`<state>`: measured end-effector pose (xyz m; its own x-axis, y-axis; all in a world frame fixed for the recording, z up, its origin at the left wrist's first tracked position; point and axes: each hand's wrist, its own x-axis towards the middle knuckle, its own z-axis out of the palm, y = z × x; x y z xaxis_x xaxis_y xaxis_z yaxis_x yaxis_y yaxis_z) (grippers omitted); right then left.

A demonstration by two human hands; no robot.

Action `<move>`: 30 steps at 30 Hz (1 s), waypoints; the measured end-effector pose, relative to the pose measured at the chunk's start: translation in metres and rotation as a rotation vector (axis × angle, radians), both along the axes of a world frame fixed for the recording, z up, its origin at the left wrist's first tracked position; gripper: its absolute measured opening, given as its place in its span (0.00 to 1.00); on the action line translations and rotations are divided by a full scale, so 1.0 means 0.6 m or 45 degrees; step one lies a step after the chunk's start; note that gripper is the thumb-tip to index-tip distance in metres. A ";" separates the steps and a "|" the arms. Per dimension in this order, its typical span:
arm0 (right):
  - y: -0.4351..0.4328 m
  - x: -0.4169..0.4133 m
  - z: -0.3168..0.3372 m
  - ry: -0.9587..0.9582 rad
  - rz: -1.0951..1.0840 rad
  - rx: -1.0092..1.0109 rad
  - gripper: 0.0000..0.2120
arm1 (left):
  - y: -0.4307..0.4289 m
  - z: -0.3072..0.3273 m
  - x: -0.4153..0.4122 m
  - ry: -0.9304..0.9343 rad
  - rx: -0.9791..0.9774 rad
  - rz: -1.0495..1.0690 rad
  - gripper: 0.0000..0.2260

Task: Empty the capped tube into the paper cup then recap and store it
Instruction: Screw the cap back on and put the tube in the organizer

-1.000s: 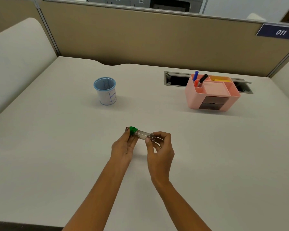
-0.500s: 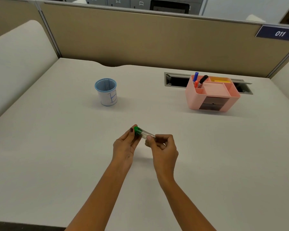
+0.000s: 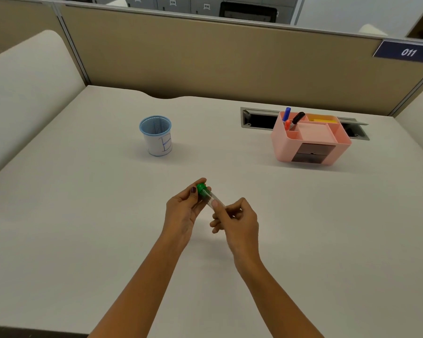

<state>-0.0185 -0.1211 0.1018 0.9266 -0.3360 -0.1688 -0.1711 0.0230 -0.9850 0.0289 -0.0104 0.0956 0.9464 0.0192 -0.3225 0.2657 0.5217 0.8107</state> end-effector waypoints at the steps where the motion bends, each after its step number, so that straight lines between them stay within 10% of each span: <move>1: 0.002 -0.001 -0.001 -0.057 0.008 -0.117 0.16 | 0.000 0.000 -0.002 0.012 0.024 0.004 0.12; 13: 0.008 -0.003 -0.024 -0.793 0.054 -1.505 0.12 | 0.010 0.015 0.000 0.170 0.227 0.077 0.06; 30: 0.014 -0.008 -0.017 -0.287 0.042 -0.597 0.13 | 0.004 0.015 0.003 0.031 0.172 -0.128 0.10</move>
